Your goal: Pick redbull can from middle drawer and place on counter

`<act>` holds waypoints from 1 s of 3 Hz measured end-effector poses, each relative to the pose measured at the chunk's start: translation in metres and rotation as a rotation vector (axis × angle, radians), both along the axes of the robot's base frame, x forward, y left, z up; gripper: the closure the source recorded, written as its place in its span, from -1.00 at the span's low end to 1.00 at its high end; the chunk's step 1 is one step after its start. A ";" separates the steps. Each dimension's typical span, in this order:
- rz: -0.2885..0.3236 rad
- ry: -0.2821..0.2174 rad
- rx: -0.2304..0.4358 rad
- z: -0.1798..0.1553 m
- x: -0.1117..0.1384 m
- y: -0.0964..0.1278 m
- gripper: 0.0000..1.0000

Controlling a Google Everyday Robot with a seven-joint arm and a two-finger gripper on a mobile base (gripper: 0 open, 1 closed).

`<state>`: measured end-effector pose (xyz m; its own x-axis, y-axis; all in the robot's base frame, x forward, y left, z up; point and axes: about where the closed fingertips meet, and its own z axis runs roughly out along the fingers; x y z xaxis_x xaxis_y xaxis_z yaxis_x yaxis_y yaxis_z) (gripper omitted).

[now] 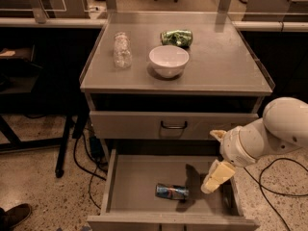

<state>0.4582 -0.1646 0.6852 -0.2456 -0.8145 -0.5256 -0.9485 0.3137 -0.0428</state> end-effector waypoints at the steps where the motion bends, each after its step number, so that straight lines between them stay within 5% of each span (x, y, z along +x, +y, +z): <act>1: 0.039 0.068 0.010 -0.041 -0.017 0.007 -1.00; 2: 0.074 0.124 0.018 -0.088 -0.024 0.012 -1.00; 3: 0.075 0.127 0.023 -0.091 -0.025 0.013 -1.00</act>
Offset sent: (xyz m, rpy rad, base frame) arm -0.0273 0.0135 -0.1396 0.0183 0.1719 0.1107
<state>0.4332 -0.1519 0.5938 -0.2501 -0.8211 -0.5131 -0.9667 0.2410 0.0855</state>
